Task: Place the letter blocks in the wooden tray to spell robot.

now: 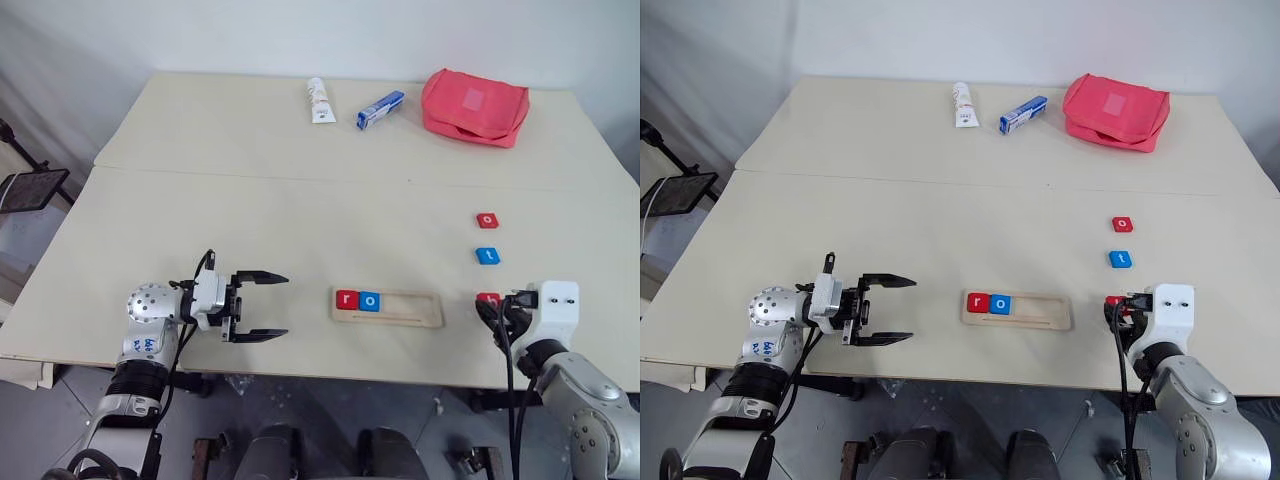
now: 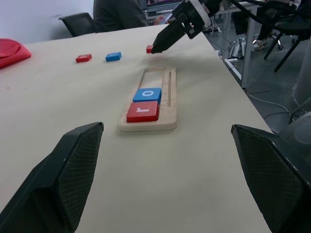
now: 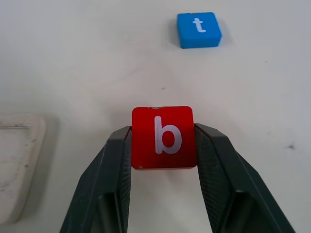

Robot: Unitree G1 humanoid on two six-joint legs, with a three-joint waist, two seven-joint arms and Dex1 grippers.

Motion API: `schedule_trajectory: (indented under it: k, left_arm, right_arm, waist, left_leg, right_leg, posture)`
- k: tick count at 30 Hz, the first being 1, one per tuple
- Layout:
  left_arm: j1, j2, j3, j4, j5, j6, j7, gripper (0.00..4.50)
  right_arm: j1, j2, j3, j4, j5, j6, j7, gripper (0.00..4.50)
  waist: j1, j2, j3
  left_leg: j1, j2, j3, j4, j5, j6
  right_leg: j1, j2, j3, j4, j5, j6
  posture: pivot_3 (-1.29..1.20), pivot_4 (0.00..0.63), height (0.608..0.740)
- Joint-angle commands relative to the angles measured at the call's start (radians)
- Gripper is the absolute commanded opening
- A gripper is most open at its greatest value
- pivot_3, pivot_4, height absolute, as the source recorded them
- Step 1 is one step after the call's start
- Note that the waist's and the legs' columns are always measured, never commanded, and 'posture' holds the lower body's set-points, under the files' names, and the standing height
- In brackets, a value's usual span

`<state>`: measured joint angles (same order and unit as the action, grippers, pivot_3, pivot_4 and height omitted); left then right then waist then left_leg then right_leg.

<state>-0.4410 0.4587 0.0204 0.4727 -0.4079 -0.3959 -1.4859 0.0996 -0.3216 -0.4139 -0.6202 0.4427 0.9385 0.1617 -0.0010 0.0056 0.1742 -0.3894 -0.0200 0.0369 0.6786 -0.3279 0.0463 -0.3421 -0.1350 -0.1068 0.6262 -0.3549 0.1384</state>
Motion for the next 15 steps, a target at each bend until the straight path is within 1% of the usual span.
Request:
schedule_trajectory:
  k: [1,2,3,9,15]
  left_arm:
    - [-0.001,-0.002,0.006,-0.039,-0.018,-0.001,0.004,4.50]
    - [0.000,-0.002,0.004,-0.042,-0.017,-0.003,0.001,4.50]
    - [0.000,-0.002,0.003,-0.043,-0.016,-0.005,0.000,4.50]
    - [-0.002,-0.006,0.003,-0.052,-0.015,-0.002,0.004,4.50]
    - [-0.003,-0.009,0.003,-0.054,-0.015,-0.002,0.004,4.50]
  right_arm:
    - [0.006,0.012,-0.002,-0.022,0.004,-0.031,-0.007,1.82]
    - [0.006,0.016,0.001,-0.022,0.003,-0.035,-0.009,2.20]
    - [0.007,0.018,0.007,-0.022,0.000,-0.042,-0.010,2.40]
    - [0.040,0.011,0.007,-0.043,0.008,-0.071,0.011,4.48]
    - [0.100,-0.135,0.002,-0.061,0.040,-0.118,0.187,4.48]
  waist:
    - [0.000,0.000,0.000]
    - [0.000,0.000,0.000]
    - [0.000,0.000,0.000]
    - [0.001,0.000,0.000]
    - [0.000,0.000,0.000]
  left_leg:
    - [0.000,0.000,0.000,0.000,0.000,0.000]
    - [0.000,0.000,0.000,0.000,0.000,0.000]
    - [0.000,0.000,0.000,0.000,0.000,0.000]
    - [0.000,0.000,0.000,0.000,0.000,0.000]
    - [0.000,0.000,0.000,0.000,0.000,0.000]
  right_leg:
    - [0.000,0.000,0.000,0.000,0.000,0.000]
    - [0.000,0.000,0.000,0.000,0.000,0.000]
    - [0.000,0.000,0.000,0.000,0.000,0.000]
    - [0.000,0.000,0.000,0.000,0.000,0.000]
    - [0.000,0.000,0.000,0.000,0.000,0.000]
  posture:
    - [0.00,0.150,0.740]
    - [0.00,0.150,0.740]
    - [0.00,0.150,0.740]
    - [0.00,0.150,0.740]
    - [0.00,0.150,0.740]
